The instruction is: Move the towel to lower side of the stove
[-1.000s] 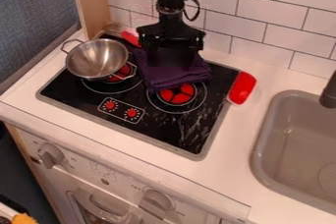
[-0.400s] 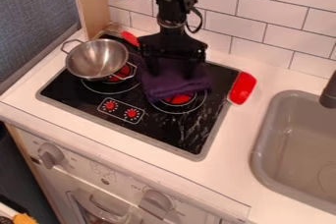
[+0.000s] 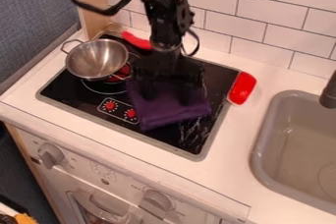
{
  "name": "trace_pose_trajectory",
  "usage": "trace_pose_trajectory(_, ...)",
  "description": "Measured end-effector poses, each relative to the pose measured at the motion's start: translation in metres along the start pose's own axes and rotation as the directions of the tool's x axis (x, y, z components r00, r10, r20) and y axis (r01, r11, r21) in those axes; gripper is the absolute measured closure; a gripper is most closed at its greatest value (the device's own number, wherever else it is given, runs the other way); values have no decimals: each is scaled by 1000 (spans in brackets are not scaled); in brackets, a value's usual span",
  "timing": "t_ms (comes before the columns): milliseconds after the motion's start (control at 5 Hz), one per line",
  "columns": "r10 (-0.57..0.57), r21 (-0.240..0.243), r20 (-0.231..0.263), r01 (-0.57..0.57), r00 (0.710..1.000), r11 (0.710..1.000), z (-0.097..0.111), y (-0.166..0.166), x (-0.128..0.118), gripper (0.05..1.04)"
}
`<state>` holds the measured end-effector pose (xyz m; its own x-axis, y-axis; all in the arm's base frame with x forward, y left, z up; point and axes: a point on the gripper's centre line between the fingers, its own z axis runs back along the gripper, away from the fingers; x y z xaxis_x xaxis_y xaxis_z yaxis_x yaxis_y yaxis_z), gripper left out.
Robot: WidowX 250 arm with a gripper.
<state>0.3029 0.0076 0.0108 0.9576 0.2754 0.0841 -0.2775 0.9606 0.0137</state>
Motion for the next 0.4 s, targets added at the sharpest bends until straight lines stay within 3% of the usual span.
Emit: trace_pose_trajectory(400, -68, 6, -46, 69, 997, 998, 3, -5, -56, 84)
